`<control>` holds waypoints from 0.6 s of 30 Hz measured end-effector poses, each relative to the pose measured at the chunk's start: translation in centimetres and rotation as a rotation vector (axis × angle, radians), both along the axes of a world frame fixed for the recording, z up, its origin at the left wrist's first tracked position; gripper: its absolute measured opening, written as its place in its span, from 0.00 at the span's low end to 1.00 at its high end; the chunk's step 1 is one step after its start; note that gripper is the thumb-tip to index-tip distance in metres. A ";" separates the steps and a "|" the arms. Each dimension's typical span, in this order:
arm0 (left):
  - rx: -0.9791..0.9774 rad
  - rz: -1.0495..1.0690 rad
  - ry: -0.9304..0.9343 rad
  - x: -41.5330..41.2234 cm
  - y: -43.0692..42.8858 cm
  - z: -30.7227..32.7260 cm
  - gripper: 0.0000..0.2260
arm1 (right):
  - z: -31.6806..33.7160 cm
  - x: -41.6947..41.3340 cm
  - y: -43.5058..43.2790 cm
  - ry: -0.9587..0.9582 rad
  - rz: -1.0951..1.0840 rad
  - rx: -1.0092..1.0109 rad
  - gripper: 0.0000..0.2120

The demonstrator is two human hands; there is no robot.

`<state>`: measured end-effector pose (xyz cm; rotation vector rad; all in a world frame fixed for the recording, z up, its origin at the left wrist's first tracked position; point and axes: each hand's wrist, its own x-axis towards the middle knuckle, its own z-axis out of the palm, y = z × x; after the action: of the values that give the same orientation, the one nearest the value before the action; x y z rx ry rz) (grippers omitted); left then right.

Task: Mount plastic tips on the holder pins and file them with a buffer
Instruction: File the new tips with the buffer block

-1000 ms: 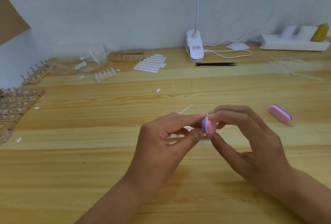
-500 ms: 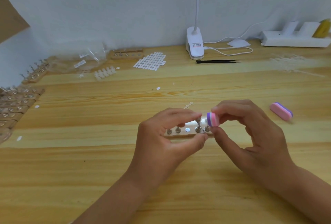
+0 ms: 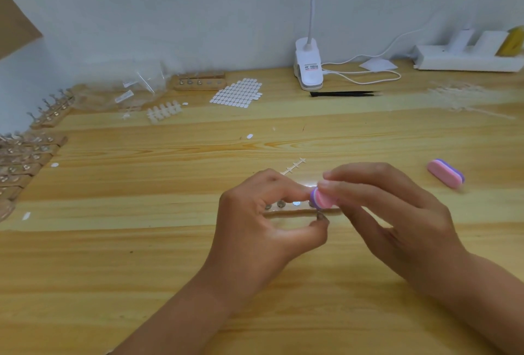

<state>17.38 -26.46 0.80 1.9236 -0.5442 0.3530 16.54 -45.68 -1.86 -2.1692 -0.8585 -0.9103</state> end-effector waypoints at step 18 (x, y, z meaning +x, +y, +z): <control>0.052 -0.007 -0.009 0.0 -0.1 0.0 0.09 | 0.0 -0.4 0.4 -0.064 0.027 -0.062 0.12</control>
<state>17.33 -26.55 0.79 1.9706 -0.5713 0.3459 16.18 -45.25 -1.85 -2.1858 -0.9562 -0.9565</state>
